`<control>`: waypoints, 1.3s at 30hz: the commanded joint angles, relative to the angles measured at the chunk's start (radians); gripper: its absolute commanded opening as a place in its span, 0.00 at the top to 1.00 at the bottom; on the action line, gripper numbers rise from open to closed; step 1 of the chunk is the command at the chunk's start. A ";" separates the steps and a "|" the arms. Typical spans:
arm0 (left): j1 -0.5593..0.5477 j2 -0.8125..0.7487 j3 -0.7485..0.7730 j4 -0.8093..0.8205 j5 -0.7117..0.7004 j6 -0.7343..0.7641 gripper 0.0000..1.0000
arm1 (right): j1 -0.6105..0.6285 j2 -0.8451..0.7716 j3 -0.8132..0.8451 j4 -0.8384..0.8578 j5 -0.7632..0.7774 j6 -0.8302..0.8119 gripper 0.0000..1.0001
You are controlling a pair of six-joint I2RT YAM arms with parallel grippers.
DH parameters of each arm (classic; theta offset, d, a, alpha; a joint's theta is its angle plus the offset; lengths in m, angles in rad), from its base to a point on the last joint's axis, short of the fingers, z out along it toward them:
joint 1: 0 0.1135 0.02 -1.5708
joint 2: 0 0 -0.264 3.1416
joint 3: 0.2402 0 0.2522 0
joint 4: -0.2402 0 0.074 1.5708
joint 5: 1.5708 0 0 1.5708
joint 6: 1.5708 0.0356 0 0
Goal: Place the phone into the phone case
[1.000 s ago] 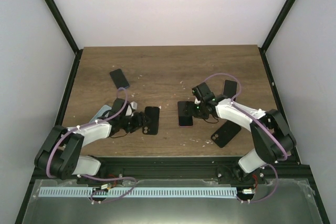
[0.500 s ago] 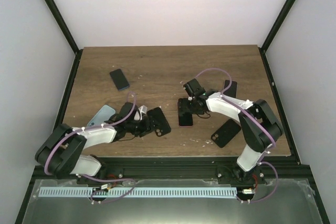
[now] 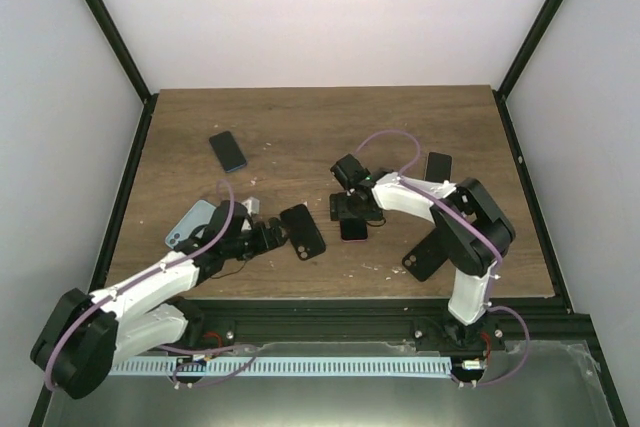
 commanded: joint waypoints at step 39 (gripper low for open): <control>0.118 0.526 0.324 0.092 -0.112 0.167 0.24 | 0.030 -0.226 -0.307 0.038 0.174 0.074 0.34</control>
